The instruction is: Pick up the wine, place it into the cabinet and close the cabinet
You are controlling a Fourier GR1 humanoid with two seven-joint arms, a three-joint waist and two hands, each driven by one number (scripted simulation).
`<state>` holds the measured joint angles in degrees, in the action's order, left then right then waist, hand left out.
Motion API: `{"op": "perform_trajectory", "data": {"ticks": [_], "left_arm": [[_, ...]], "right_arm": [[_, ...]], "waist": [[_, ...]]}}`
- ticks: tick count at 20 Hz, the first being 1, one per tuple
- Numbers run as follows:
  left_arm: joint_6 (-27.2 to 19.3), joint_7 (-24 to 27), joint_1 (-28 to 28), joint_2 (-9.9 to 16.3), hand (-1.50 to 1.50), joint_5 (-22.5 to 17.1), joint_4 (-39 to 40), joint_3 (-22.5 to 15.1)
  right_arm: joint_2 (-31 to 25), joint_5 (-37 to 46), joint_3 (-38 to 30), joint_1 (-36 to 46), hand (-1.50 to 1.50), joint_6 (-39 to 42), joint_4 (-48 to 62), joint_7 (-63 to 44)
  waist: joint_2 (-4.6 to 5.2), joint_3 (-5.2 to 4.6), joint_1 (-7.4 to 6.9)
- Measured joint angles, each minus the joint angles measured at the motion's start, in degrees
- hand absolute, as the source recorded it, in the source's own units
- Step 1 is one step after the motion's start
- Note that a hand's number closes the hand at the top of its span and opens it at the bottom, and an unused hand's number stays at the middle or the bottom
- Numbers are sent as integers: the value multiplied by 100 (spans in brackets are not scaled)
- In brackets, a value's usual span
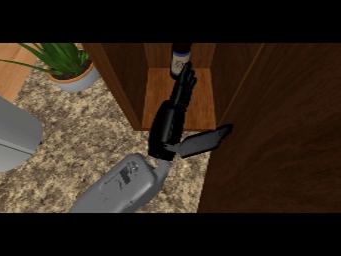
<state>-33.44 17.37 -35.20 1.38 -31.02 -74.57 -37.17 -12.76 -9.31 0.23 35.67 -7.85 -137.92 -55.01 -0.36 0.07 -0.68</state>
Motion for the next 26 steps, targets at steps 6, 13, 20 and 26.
{"op": "perform_trajectory", "data": {"ticks": [6,13,20,26], "left_arm": [[-557,11,1047,0,150,164,-1296,-523],[-485,-49,2258,486,150,385,-2737,-1053],[11,-81,3143,1475,150,341,-3955,-1132],[816,123,3874,2463,150,-157,-4627,-598]], "right_arm": [[54,238,205,24,-150,-137,-139,-97],[89,381,317,57,-150,-190,-106,-105],[66,43,490,-19,150,19,-104,-73],[275,-80,993,146,150,170,-31,-55]], "waist": [[2,-5,21],[11,-9,27],[15,1,14],[20,10,-22]]}}
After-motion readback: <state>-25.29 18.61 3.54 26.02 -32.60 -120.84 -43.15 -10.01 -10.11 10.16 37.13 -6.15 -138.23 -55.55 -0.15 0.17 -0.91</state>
